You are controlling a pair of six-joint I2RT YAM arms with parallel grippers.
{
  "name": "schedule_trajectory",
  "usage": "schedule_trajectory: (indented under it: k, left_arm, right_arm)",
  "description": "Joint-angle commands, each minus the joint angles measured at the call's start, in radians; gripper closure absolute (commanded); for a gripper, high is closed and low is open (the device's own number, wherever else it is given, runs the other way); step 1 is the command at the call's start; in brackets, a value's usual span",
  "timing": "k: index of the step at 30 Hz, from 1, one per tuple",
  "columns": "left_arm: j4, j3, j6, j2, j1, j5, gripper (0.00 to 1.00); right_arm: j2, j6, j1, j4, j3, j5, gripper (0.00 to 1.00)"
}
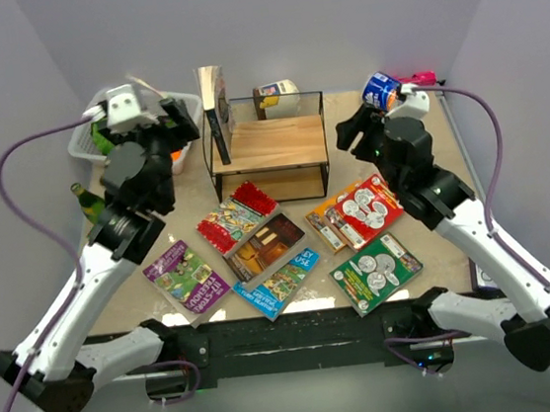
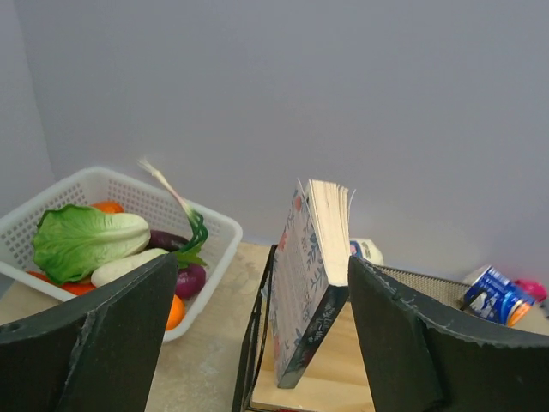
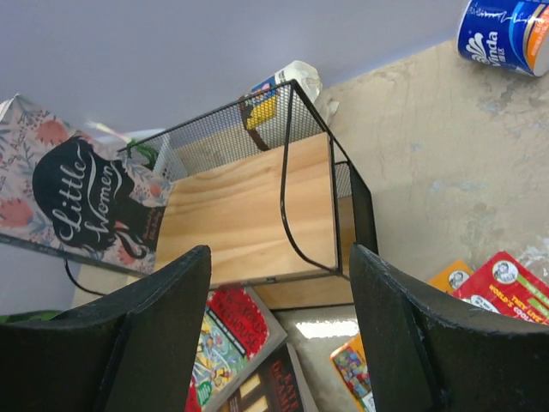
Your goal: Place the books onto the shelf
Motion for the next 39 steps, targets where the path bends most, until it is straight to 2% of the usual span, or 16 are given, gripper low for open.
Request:
schedule_trajectory:
  k: [1, 4, 7, 8, 10, 11, 14, 15, 18, 19, 23, 25, 30, 34, 39]
  left_arm:
    - [-0.074, -0.015, -0.063, -0.092, 0.004, -0.020, 0.14]
    - [-0.135, -0.042, -0.114, -0.131, 0.003, 0.028, 0.15]
    - [-0.191, -0.116, -0.185, -0.182, 0.000, 0.176, 0.20]
    - [-0.200, -0.147, -0.232, -0.194, 0.000, 0.297, 0.21]
    - [-0.186, -0.254, -0.269, -0.225, -0.002, 0.454, 0.22]
    - [-0.150, -0.300, -0.312, -0.231, -0.011, 0.613, 0.23]
    - [-0.068, -0.484, -0.401, -0.244, -0.042, 0.830, 0.23]
    - [-0.048, -0.569, -0.421, -0.244, -0.054, 0.858, 0.24]
    - [0.062, -0.726, -0.510, -0.256, -0.105, 0.874, 0.24]
    - [0.093, -0.753, -0.524, -0.256, -0.123, 0.883, 0.24]
    - [0.144, -0.802, -0.568, -0.254, -0.155, 0.853, 0.25]
    - [0.144, -0.803, -0.567, -0.262, -0.166, 0.851, 0.25]
    - [0.111, -0.806, -0.547, -0.303, -0.172, 0.836, 0.25]
    - [0.108, -0.813, -0.536, -0.317, -0.172, 0.843, 0.24]
    - [0.134, -0.836, -0.544, -0.333, -0.172, 0.862, 0.24]
  right_arm:
    - [-0.099, 0.034, 0.003, -0.062, -0.064, -0.049, 0.30]
    - [-0.142, 0.060, 0.005, -0.084, -0.116, -0.104, 0.30]
    - [-0.156, 0.085, 0.003, -0.139, -0.159, -0.172, 0.30]
    - [-0.160, 0.089, 0.003, -0.147, -0.201, -0.207, 0.30]
    - [-0.183, 0.095, 0.003, -0.150, -0.255, -0.239, 0.30]
    - [-0.191, 0.097, 0.003, -0.141, -0.321, -0.276, 0.30]
    - [-0.197, 0.117, 0.003, -0.156, -0.407, -0.292, 0.31]
    - [-0.197, 0.131, 0.005, -0.162, -0.429, -0.295, 0.31]
    - [-0.216, 0.262, -0.003, -0.165, -0.541, -0.298, 0.30]
    - [-0.228, 0.343, -0.018, -0.112, -0.577, -0.321, 0.29]
    - [-0.315, 0.571, -0.026, -0.009, -0.764, -0.293, 0.29]
    - [-0.372, 0.644, -0.029, -0.018, -0.788, -0.205, 0.28]
    - [-0.412, 0.636, -0.073, -0.090, -0.739, -0.031, 0.28]
    - [-0.271, 0.513, -0.229, -0.116, -0.677, -0.045, 0.26]
    - [-0.167, 0.445, -0.352, -0.084, -0.661, -0.100, 0.26]
